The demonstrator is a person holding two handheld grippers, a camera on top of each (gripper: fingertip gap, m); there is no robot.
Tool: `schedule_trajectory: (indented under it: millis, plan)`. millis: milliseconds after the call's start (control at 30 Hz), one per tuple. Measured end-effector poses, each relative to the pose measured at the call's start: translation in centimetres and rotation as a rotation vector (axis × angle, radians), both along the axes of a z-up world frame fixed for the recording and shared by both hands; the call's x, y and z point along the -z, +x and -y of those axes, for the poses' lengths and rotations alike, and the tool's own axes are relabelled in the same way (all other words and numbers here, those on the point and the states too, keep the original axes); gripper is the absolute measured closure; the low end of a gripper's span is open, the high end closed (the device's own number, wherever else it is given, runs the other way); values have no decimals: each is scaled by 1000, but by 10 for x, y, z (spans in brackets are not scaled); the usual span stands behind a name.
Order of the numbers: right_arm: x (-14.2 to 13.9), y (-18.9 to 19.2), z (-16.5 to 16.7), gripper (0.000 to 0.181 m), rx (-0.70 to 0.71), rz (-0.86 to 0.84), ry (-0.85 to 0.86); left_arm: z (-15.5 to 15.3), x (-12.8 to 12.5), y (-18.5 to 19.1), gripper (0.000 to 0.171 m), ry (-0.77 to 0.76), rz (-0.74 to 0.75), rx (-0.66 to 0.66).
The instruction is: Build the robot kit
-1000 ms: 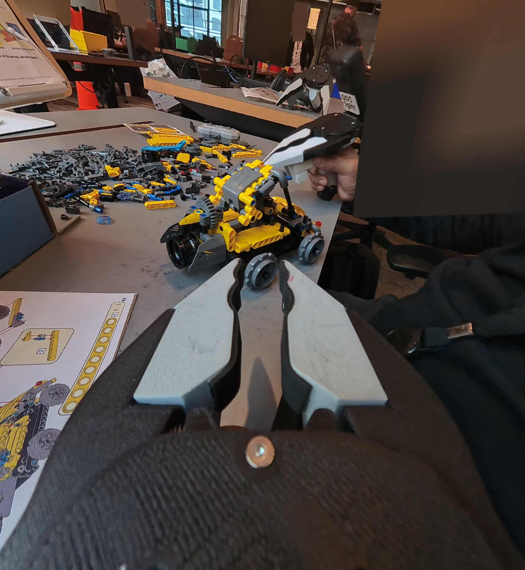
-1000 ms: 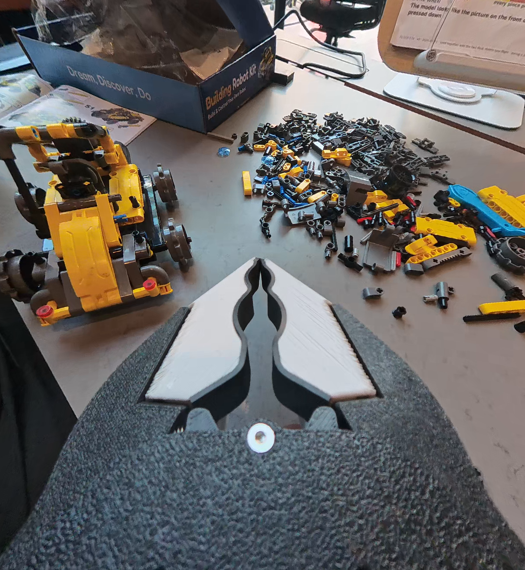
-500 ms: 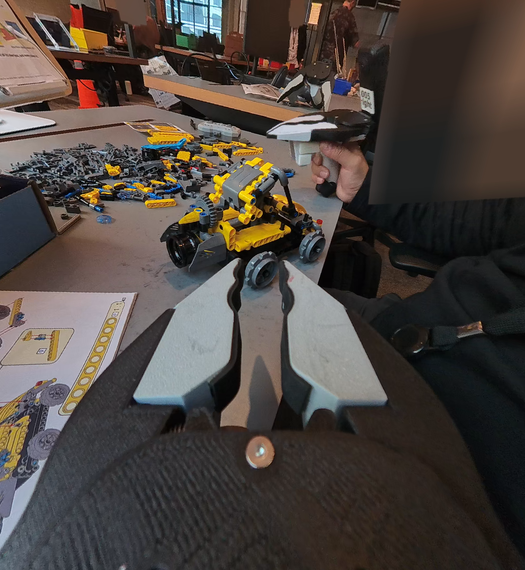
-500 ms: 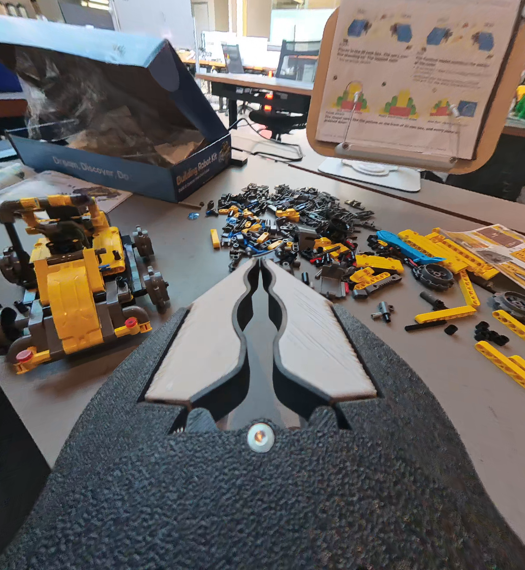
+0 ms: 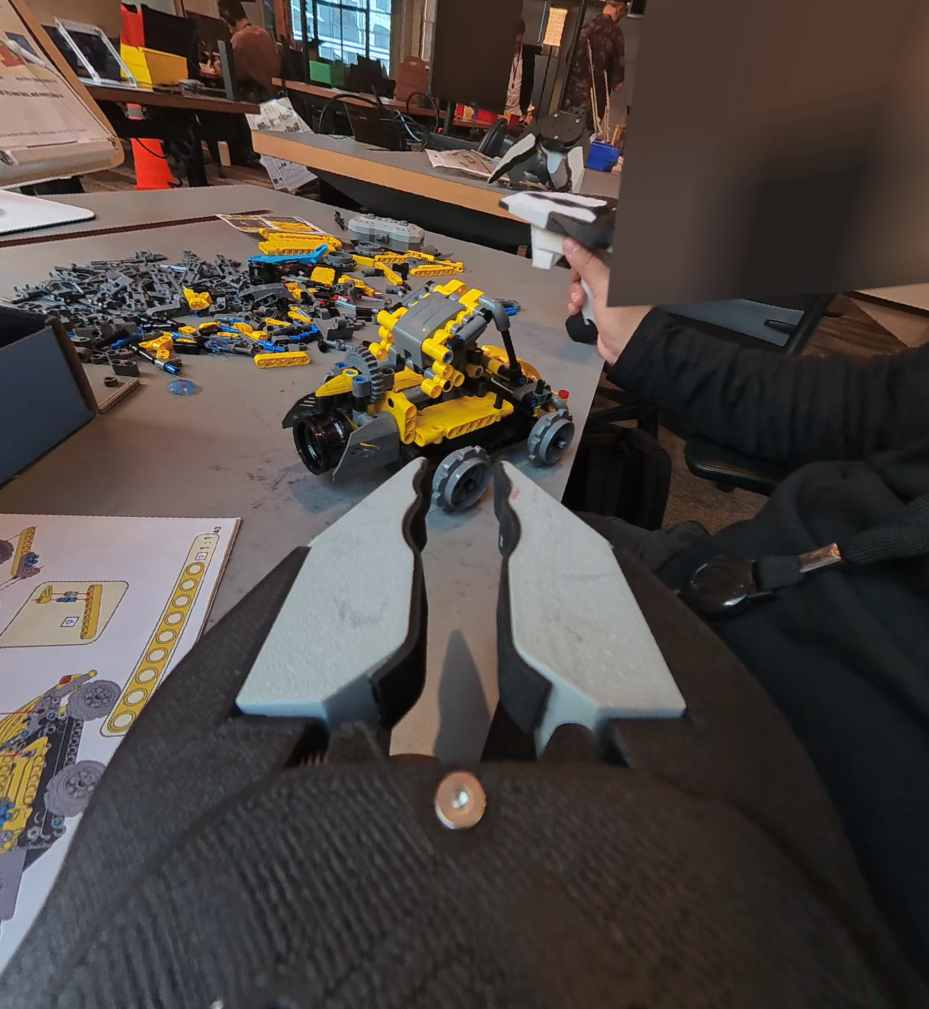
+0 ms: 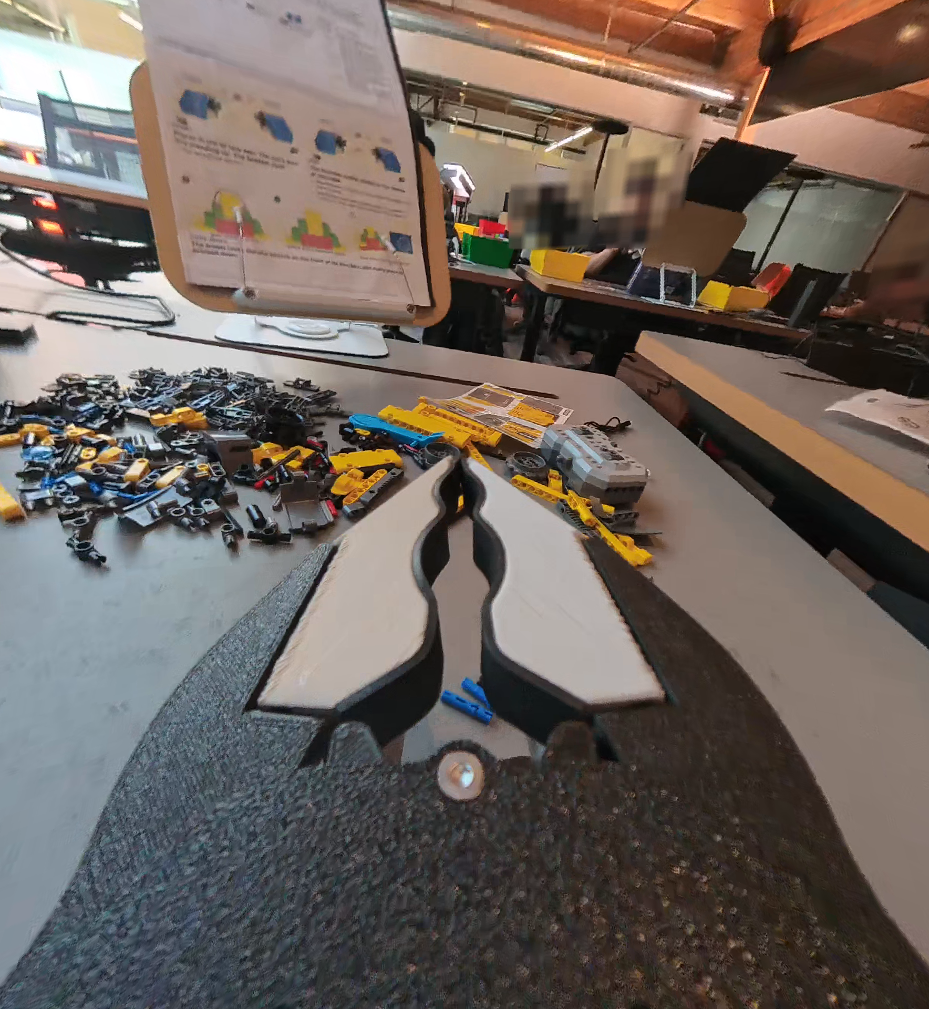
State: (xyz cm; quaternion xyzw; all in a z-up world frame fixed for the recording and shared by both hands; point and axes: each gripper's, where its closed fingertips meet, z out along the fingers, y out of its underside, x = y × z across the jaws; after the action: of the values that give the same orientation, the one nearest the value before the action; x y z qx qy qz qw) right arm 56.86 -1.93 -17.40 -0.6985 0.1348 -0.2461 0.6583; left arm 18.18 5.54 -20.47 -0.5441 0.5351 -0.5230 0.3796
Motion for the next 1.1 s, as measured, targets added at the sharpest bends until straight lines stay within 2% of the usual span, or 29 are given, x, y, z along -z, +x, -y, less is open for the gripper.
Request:
schedule_trajectory:
  millis: [200,833,1100]
  plan:
    - [7,-12,-11,181,-29,74,-87,0,1,1,152,2,-8,-3]
    - [16,-14,-19,181,-42,83,-159,1,0,0,152,0,1,5]
    - [12,-12,-16,179,-38,71,-124,0,1,1,152,0,-8,1]
